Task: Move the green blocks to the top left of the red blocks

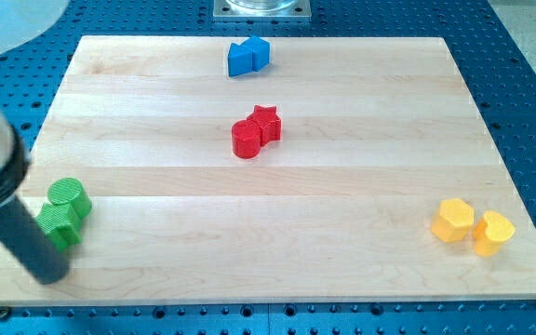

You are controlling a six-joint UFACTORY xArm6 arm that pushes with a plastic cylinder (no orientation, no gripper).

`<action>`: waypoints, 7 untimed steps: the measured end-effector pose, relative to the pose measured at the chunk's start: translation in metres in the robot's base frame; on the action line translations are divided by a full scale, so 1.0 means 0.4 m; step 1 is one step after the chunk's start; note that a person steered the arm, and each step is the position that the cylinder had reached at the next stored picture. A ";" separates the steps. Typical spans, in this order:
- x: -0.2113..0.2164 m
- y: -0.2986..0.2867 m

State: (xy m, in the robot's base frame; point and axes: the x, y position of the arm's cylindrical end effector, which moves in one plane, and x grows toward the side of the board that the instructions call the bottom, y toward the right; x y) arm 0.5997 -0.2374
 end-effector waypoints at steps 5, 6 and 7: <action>-0.117 0.040; -0.191 0.043; -0.304 0.067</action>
State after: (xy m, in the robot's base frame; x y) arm 0.4782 -0.2106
